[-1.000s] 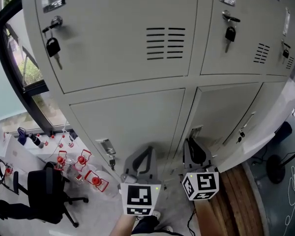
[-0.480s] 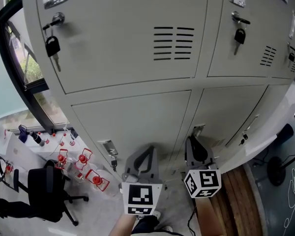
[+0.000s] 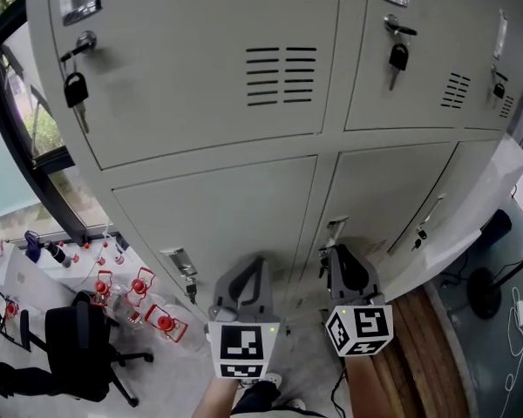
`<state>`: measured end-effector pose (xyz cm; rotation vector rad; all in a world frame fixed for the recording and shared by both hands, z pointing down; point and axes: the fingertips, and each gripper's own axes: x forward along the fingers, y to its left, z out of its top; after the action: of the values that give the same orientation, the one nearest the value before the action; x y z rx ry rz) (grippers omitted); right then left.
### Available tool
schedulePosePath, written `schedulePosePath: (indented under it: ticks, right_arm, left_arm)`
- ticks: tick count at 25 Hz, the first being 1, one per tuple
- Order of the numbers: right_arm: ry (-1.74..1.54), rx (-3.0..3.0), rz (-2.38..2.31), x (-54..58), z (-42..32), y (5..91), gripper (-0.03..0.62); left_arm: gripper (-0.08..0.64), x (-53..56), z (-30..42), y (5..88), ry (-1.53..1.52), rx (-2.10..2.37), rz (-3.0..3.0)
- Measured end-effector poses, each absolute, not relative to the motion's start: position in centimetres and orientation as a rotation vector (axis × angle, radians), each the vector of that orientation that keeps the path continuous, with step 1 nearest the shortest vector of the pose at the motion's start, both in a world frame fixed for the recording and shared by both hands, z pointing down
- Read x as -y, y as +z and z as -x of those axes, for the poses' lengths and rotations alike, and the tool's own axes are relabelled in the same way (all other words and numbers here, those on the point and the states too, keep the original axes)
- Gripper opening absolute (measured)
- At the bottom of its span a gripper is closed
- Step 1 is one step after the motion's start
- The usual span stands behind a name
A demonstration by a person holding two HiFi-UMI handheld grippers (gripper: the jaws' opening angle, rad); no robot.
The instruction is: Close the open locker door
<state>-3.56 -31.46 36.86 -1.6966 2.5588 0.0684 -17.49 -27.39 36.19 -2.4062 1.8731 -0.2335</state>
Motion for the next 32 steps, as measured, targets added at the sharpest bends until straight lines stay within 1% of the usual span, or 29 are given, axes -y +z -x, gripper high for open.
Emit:
schedulePosePath:
  ticks: [15,19,32]
  right_arm:
    - [0.099,-2.334,2.035,27.2,-6.3,35.9,0.046]
    - [0.082,-2.29,2.078,26.3,-8.2,35.8,0.034]
    - [0.085,-2.262,2.146,24.5,-10.4,35.6,0.018]
  left_arm:
    - [0.003,27.0,14.5,35.1,-0.166,-1.809,2.452]
    - [0.003,26.9,13.9,35.0,-0.151,-1.802,2.467]
    - [0.003,26.4,13.0,34.7,-0.131,-1.793,2.493]
